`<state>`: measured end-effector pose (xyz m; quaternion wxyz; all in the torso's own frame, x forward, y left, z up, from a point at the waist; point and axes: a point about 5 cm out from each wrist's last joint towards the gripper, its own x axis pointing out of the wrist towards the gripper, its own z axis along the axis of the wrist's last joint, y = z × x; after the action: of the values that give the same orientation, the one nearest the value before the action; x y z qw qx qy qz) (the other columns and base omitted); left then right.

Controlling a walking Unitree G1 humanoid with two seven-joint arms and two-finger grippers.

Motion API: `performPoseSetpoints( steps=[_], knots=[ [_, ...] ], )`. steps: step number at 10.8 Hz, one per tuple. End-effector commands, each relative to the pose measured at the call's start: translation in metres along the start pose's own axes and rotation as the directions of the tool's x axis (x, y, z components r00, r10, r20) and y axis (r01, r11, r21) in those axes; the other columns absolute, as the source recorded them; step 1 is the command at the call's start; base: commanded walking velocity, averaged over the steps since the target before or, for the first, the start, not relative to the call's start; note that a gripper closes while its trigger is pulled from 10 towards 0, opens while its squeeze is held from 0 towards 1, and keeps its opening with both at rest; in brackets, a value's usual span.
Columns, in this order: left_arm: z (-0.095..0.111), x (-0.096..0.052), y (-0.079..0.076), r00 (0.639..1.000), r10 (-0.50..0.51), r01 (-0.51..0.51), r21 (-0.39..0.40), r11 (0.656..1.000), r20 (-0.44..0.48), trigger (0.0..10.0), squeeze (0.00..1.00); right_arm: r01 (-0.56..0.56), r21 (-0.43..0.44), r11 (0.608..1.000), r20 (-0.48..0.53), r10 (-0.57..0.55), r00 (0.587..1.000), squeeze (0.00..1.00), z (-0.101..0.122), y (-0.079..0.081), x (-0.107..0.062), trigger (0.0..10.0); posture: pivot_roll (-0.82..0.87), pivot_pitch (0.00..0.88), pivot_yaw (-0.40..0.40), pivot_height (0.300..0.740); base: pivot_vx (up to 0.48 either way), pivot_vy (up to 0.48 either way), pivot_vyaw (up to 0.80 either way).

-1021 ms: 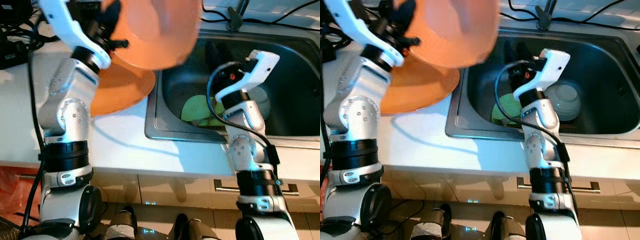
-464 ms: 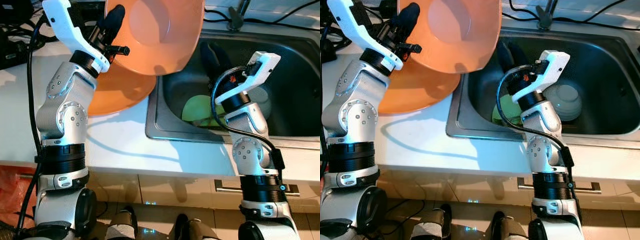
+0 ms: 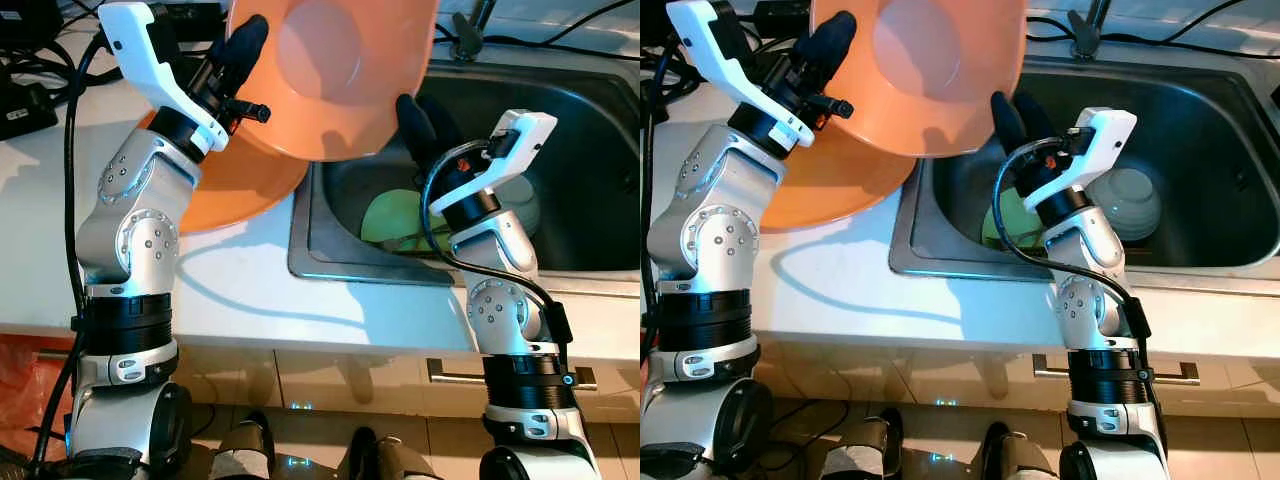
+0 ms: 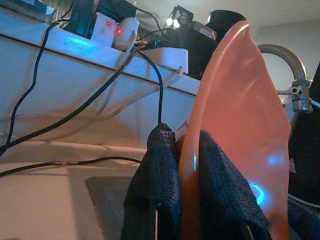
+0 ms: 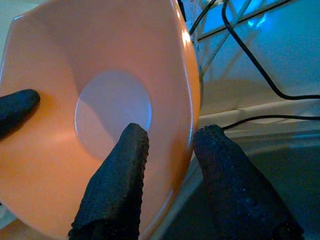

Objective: Kitchen organization

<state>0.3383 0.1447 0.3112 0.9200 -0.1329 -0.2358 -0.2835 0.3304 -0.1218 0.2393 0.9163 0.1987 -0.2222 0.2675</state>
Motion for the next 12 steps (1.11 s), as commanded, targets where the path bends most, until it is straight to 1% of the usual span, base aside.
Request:
performPoseSetpoints(
  steps=[1, 5, 8, 9, 10, 12],
  knots=[
    [0.011, 0.002, -0.009, 0.997, -0.055, 0.054, 0.018, 0.998, 0.055, 10.0, 0.0, -0.009, -0.008, 1.0, 0.002, 0.009, 1.0, 0.0, 0.002, 0.002, -0.001, 10.0, 0.12, 0.202, -0.015, 0.74, 0.0, 0.0, 0.0],
    [0.012, 0.0, -0.009, 0.996, -0.068, 0.067, 0.009, 0.998, 0.064, 10.0, 0.0, 0.008, -0.014, 1.0, 0.0, -0.008, 1.0, 0.0, 0.003, -0.001, -0.001, 10.0, 0.12, 0.202, -0.021, 0.74, 0.0, 0.0, 0.0],
    [0.016, -0.002, -0.011, 0.991, -0.083, 0.084, -0.009, 0.996, 0.101, 10.0, 0.0, 0.017, -0.013, 1.0, -0.008, -0.017, 1.0, 0.0, -0.001, -0.001, 0.0, 10.0, 0.12, 0.2, -0.022, 0.74, 0.0, 0.0, 0.0],
    [0.017, -0.002, -0.013, 0.99, -0.096, 0.097, -0.012, 0.995, 0.105, 10.0, 0.0, 0.02, -0.011, 1.0, -0.007, -0.02, 1.0, 0.0, -0.001, -0.001, 0.0, 10.0, 0.13, 0.196, -0.024, 0.74, 0.0, 0.0, 0.0],
    [0.016, -0.003, -0.016, 0.986, -0.131, 0.134, -0.02, 0.991, 0.104, 10.0, 0.0, 0.024, -0.006, 1.0, -0.005, -0.024, 1.0, 0.0, -0.001, -0.002, 0.001, 10.0, 0.12, 0.192, -0.023, 0.74, 0.0, 0.0, 0.0],
    [0.012, -0.005, -0.022, 0.981, -0.176, 0.179, -0.027, 0.984, 0.076, 10.0, 0.0, 0.022, 0.0, 1.0, 0.001, -0.022, 1.0, 0.0, 0.0, -0.001, 0.002, 10.0, 0.12, 0.19, -0.022, 0.74, 0.0, 0.0, 0.0]
  ],
)
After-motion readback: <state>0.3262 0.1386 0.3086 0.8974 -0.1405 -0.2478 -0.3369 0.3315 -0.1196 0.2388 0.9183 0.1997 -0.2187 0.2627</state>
